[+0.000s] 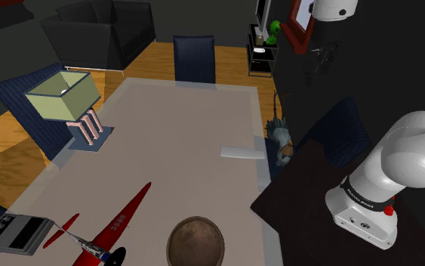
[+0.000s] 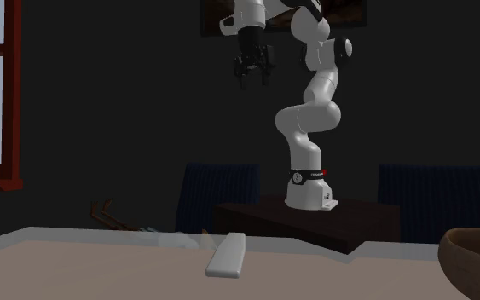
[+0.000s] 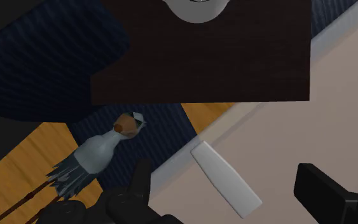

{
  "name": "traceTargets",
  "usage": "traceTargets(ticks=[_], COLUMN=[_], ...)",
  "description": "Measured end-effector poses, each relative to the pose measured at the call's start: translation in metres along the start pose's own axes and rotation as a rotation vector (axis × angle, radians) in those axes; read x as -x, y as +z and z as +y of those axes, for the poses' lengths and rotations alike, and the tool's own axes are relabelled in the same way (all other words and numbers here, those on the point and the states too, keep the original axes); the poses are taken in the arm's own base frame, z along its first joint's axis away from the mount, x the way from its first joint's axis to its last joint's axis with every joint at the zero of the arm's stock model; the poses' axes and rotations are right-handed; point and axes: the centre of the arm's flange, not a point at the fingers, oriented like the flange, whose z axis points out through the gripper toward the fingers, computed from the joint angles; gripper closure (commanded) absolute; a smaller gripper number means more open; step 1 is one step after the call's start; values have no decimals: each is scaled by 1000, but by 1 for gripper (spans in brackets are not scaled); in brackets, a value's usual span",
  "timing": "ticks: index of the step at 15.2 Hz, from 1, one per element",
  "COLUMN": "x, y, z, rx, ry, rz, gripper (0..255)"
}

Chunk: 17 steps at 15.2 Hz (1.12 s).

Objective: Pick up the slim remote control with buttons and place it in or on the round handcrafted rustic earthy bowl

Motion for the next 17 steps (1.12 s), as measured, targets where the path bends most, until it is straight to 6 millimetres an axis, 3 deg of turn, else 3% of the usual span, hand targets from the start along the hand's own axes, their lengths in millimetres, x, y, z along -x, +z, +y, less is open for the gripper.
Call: traceTargets(ticks=[3,17], x=[-5,-86], y=[13,168], z=[0,-26], rx=[-1,-7], ry=[-29,-357], rz=[6,82], gripper=[0,0])
